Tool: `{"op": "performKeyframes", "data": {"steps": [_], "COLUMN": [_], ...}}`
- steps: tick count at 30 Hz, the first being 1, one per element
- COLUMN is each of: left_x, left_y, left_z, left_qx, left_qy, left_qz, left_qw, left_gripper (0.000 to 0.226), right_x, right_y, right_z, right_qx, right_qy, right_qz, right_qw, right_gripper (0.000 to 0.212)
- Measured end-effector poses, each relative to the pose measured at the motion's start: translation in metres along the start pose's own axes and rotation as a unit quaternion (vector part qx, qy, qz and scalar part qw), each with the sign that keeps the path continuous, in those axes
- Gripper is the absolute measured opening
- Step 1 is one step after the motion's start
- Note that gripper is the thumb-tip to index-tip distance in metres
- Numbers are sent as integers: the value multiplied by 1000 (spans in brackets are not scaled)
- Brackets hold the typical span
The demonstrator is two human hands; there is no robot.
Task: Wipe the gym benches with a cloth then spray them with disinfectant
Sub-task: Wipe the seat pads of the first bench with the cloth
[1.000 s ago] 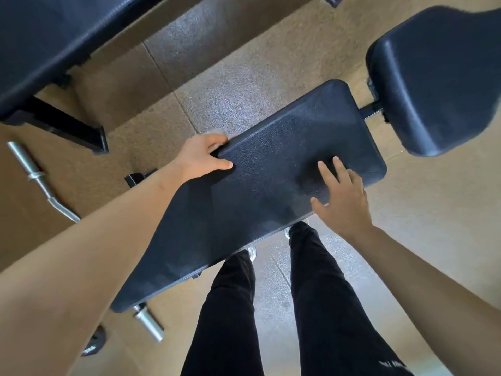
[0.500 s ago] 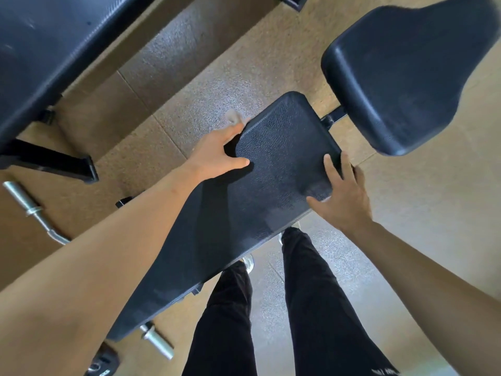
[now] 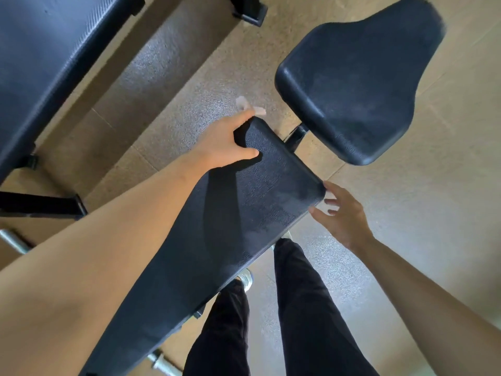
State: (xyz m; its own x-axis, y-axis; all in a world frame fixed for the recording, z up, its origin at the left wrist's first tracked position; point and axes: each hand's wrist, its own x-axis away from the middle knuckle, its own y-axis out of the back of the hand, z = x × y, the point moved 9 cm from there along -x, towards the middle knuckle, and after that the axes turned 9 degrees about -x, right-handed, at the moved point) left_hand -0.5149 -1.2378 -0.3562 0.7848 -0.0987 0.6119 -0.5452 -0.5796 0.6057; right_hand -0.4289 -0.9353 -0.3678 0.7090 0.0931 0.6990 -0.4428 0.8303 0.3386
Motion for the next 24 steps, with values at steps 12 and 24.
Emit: {"op": "performKeyframes", "data": {"steps": [12,24], "left_x": [2,38], "left_y": [-44,-70], "left_z": [-68,-97], "left_qx": [-242,-208], "left_qy": [-177,-252], "left_qz": [-17,-92], "left_qw": [954,941], "left_gripper": [68,68], "right_x": [-5,-58], "right_y": [2,25], "right_z": [-5,92], "right_qx": [-59,-17], "right_qy": [-22,86], "right_qz": [14,79], "right_qw": [998,993], "right_gripper": [63,36]}}
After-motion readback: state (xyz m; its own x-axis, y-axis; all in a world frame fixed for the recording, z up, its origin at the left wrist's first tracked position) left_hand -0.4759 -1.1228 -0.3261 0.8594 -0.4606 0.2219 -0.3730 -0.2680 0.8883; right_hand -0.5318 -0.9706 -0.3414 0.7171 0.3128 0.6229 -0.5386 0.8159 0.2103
